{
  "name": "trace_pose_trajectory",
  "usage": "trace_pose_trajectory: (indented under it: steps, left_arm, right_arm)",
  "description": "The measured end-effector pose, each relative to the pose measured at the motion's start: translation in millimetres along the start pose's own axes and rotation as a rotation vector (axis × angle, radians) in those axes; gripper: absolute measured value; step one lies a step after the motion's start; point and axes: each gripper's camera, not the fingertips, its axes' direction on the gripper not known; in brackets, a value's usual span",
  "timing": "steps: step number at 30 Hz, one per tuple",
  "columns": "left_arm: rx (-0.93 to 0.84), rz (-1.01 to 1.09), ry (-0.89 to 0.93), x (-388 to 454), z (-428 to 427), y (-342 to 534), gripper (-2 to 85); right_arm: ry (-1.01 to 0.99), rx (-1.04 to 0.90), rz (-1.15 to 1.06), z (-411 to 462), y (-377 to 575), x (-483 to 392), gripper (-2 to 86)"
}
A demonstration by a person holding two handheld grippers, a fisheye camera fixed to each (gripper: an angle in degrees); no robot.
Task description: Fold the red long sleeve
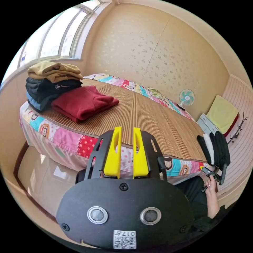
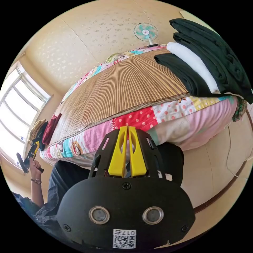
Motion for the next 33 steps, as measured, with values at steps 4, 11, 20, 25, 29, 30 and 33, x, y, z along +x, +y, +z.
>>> trace_pose_trajectory:
  steps: [4,11,20,25,29,30,33]
  left_arm:
    - [-0.17,0.009,-0.116,-37,65,-92,11.6]
    - [-0.434,-0.049,-0.072,-20,166,-157,7.5]
    - [-0.343,0.238,0.374,156,78,-116,3.7]
    - [-0.315,0.128,0.474,177,36,-63,4.7]
    - [-0.233,0.094,0.473,173,2,-63,6.7]
    - [-0.197,0.103,0.466,175,-14,-70,8.6]
    - [-0.145,0.134,0.42,195,-40,-105,11.2]
  right_arm:
    - [-0.045,0.012,0.017,9,0,8,0.3]
    - [-0.104,0.047,0.069,28,1,21,0.4]
    - [-0.118,0.06,0.071,42,0,30,0.5]
    - [-0.153,0.1,0.083,44,2,40,0.5]
    - [-0.183,0.095,0.103,51,0,51,0.5]
    - [-0.189,0.092,0.098,53,0,52,0.5]
    - [-0.205,0.082,0.077,59,-2,53,0.6]
